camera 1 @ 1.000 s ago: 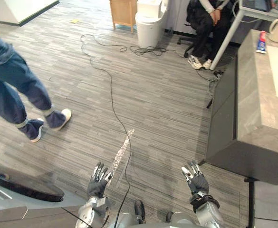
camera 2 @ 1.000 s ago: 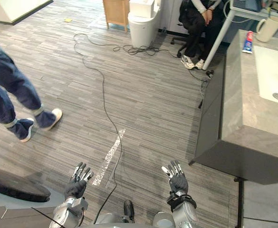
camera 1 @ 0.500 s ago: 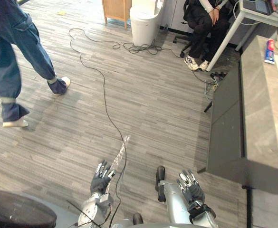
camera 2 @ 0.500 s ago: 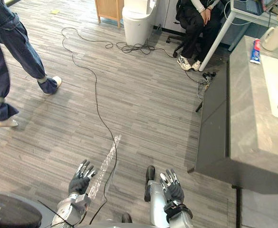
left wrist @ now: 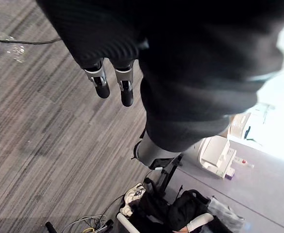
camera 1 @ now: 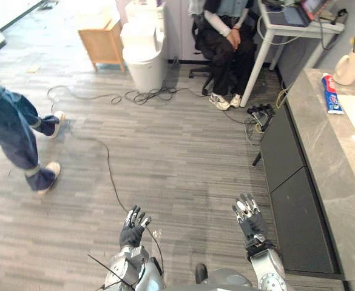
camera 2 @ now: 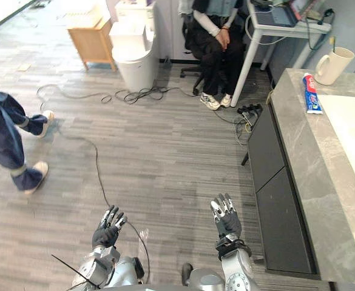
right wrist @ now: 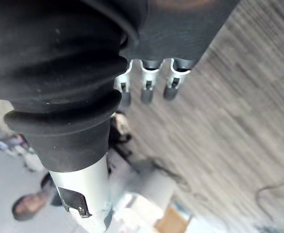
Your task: Organize washtable
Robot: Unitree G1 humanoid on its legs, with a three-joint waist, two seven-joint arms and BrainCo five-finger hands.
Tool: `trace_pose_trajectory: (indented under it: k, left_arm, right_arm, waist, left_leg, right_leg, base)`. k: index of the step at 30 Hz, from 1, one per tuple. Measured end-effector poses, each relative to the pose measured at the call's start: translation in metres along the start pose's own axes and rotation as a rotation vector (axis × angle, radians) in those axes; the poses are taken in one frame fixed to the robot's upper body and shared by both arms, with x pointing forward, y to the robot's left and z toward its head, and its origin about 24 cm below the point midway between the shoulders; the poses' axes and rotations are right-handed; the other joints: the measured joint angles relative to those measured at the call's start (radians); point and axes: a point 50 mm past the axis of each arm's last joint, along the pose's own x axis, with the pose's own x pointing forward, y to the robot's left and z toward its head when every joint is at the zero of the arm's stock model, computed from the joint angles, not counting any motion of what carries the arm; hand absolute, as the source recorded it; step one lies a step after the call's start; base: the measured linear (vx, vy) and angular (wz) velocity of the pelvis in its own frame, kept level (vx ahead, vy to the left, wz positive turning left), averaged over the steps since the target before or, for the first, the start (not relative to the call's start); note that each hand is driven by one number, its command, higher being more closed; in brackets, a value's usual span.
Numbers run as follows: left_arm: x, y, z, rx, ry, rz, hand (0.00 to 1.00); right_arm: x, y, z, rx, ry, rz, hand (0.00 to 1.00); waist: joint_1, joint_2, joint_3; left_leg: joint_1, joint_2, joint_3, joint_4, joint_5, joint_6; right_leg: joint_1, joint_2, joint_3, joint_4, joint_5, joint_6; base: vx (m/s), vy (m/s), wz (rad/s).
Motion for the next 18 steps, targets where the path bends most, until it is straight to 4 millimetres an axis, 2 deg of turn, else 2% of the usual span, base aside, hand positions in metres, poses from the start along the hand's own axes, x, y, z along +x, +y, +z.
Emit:
trace_pose_trajectory:
  k: [1,2,3,4,5,6,7,8,9,10,11,13,14,15,16,18]
  left_arm:
    - [-0.001,0.001,0.000,-0.009,-0.002,0.007,0.00]
    - [-0.003,0.004,-0.002,-0.022,-0.003,0.027,0.00]
    - [-0.005,0.006,-0.002,-0.031,-0.006,0.042,0.00]
    - [-0.008,0.009,-0.002,-0.040,-0.015,0.061,0.00]
    - [-0.009,0.013,-0.002,-0.042,-0.014,0.077,0.00]
    - [-0.010,0.017,-0.001,-0.037,-0.019,0.094,0.00]
    - [-0.009,0.016,0.006,-0.034,-0.049,0.097,0.00]
    - [-0.010,0.014,0.009,-0.041,-0.067,0.092,0.00]
    - [-0.014,0.013,0.012,-0.044,-0.086,0.089,0.00]
    - [-0.015,0.013,0.012,-0.043,-0.089,0.085,0.00]
    - [-0.015,0.011,0.015,-0.039,-0.099,0.073,0.00]
    - [-0.014,0.007,0.020,-0.021,-0.120,0.043,0.00]
    - [-0.010,0.005,0.023,0.000,-0.124,0.022,0.00]
    - [-0.008,0.006,0.025,0.019,-0.124,0.016,0.00]
    - [-0.008,0.007,0.026,0.027,-0.125,0.014,0.00]
    - [-0.008,0.015,0.032,0.059,-0.136,0.030,0.00]
  right_arm:
    - [-0.002,-0.003,-0.001,-0.007,0.006,-0.012,0.00]
    - [-0.003,-0.004,-0.002,-0.022,0.009,-0.015,0.00]
    - [-0.003,-0.005,-0.002,-0.025,0.010,-0.015,0.00]
    - [-0.004,-0.007,-0.002,-0.030,0.013,-0.021,0.00]
    - [-0.005,-0.009,-0.006,-0.032,0.031,-0.032,0.00]
    - [-0.007,-0.010,-0.014,-0.031,0.058,-0.041,0.00]
    - [-0.009,-0.006,-0.018,-0.041,0.075,-0.023,0.00]
    - [-0.009,0.000,-0.020,-0.055,0.085,0.008,0.00]
    - [-0.008,0.008,-0.025,-0.054,0.101,0.043,0.00]
    - [-0.008,0.011,-0.027,-0.058,0.108,0.061,0.00]
    - [-0.007,0.015,-0.028,-0.079,0.113,0.084,0.00]
    - [-0.002,0.021,-0.025,-0.109,0.105,0.119,0.00]
    - [0.001,0.023,-0.026,-0.110,0.114,0.126,0.00]
    - [0.002,0.022,-0.029,-0.106,0.126,0.126,0.00]
    - [0.002,0.022,-0.031,-0.103,0.135,0.127,0.00]
    - [-0.001,0.019,-0.038,-0.095,0.162,0.121,0.00]
  waist:
    - [0.000,0.000,0.000]
    - [0.000,0.000,0.000]
    - [0.000,0.003,-0.001]
    - [0.001,0.012,0.000]
    - [0.005,-0.001,-0.007]
    - [0.018,-0.041,-0.017]
    - [0.028,-0.059,-0.022]
    - [0.033,-0.056,-0.021]
    - [0.039,-0.062,-0.025]
    - [0.041,-0.063,-0.032]
    - [0.046,-0.077,-0.049]
    - [0.039,-0.076,-0.051]
    - [0.029,-0.086,-0.055]
    - [0.025,-0.074,-0.048]
    - [0.025,-0.072,-0.047]
    - [0.023,-0.064,-0.051]
  left_leg:
    - [-0.004,-0.050,-0.078,-0.194,0.038,-0.060]
    - [0.000,-0.078,-0.141,-0.334,0.073,-0.105]
    - [0.002,-0.087,-0.172,-0.417,0.089,-0.130]
    - [-0.001,-0.088,-0.225,-0.504,0.135,-0.183]
    - [0.008,-0.108,-0.229,-0.468,0.213,-0.221]
    - [0.002,-0.141,-0.223,-0.416,0.198,-0.229]
    - [-0.037,-0.141,-0.219,-0.285,0.114,-0.207]
    - [-0.057,-0.139,-0.241,-0.175,0.122,-0.152]
    - [-0.064,-0.127,-0.233,-0.057,0.065,-0.115]
    - [-0.056,-0.126,-0.220,-0.031,0.044,-0.114]
    - [-0.022,-0.125,-0.175,-0.023,0.006,-0.099]
    - [0.044,-0.135,-0.117,-0.078,-0.054,-0.074]
    - [0.074,-0.150,-0.078,-0.113,-0.068,-0.055]
    - [0.120,-0.154,-0.039,-0.147,-0.077,-0.038]
    - [0.150,-0.154,-0.022,-0.165,-0.078,-0.031]
    - [0.249,-0.146,0.031,-0.240,-0.080,-0.022]
  right_leg:
    - [0.021,-0.026,0.038,0.024,-0.052,0.013]
    - [0.023,-0.046,0.074,0.051,-0.093,0.028]
    - [0.027,-0.056,0.095,0.069,-0.121,0.041]
    - [0.038,-0.065,0.144,0.101,-0.176,0.068]
    - [0.042,-0.094,0.187,0.129,-0.216,0.085]
    - [0.042,-0.127,0.221,0.133,-0.226,0.095]
    - [0.022,-0.141,0.262,0.148,-0.192,0.126]
    - [0.022,-0.141,0.304,0.164,-0.172,0.140]
    - [0.027,-0.142,0.348,0.187,-0.167,0.136]
    - [0.023,-0.150,0.361,0.203,-0.159,0.129]
    - [-0.002,-0.165,0.381,0.254,-0.126,0.129]
    - [-0.093,-0.167,0.376,0.416,-0.064,0.151]
    - [-0.179,-0.172,0.362,0.547,0.005,0.181]
    - [-0.238,-0.186,0.316,0.638,0.096,0.208]
    - [-0.256,-0.197,0.283,0.669,0.130,0.208]
    - [-0.301,-0.228,0.126,0.754,0.108,0.158]
  base:
    - [0.43,0.333,-0.91]
    - [0.43,0.384,-0.89]
    - [0.46,0.452,-1.01]
    - [0.48,0.481,-1.06]
    - [0.53,0.480,-1.16]
    - [0.51,0.438,-1.21]
    - [0.58,0.538,-1.25]
    - [0.54,0.540,-1.58]
    - [0.42,0.454,-1.39]
    - [0.38,0.402,-1.50]
    - [0.33,0.390,-1.24]
    - [0.29,0.366,-0.97]
    - [0.21,0.301,-0.67]
    - [0.19,0.286,-0.68]
    - [0.17,0.244,-0.73]
    - [0.15,0.166,-0.72]
